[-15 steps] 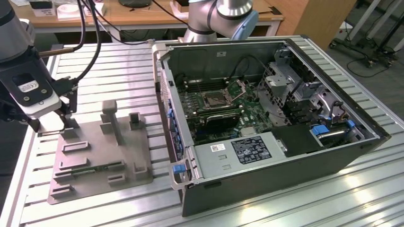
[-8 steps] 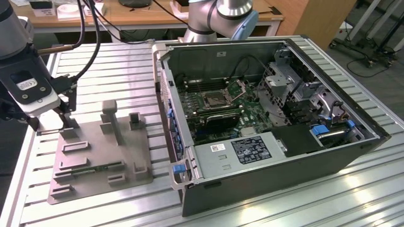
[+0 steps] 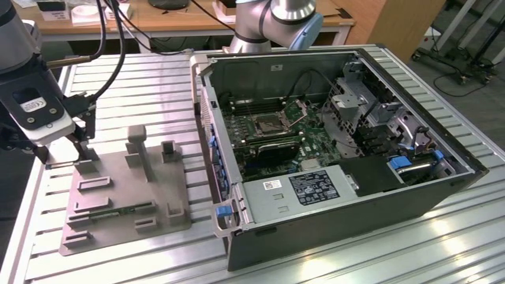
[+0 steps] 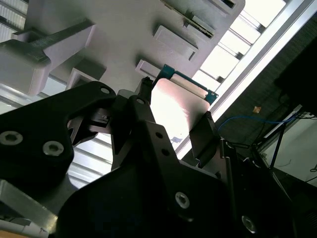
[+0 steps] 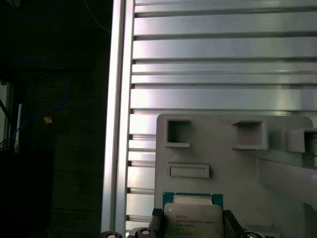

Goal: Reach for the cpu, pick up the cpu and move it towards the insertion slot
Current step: 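Pick up the cpu and move it towards the insertion slot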

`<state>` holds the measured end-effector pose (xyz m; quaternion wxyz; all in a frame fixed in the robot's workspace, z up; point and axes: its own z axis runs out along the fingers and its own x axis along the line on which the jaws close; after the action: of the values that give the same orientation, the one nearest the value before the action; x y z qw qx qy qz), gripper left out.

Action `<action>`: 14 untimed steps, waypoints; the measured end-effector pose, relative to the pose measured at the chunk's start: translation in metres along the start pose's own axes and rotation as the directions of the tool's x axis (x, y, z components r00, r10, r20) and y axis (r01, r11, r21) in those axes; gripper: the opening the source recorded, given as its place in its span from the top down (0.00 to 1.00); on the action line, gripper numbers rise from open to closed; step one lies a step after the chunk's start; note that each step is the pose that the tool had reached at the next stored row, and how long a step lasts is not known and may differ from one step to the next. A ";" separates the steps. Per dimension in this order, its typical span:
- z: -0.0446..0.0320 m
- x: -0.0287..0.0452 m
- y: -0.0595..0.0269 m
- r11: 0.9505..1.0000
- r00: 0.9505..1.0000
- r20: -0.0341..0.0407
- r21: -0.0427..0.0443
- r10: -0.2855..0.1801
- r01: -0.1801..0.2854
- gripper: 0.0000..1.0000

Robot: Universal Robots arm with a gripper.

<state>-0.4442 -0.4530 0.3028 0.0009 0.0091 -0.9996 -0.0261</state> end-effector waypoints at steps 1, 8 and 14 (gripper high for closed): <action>-0.0005 0.0000 0.0000 1.000 1.000 0.000 0.000 0.000 0.000 0.45; -0.0043 0.0000 0.0002 1.000 1.000 0.000 0.000 0.000 0.000 0.45; -0.0082 0.0000 0.0004 1.000 1.000 0.000 0.000 0.000 0.000 0.45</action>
<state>-0.4442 -0.4530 0.3110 0.0009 0.0091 -0.9996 -0.0261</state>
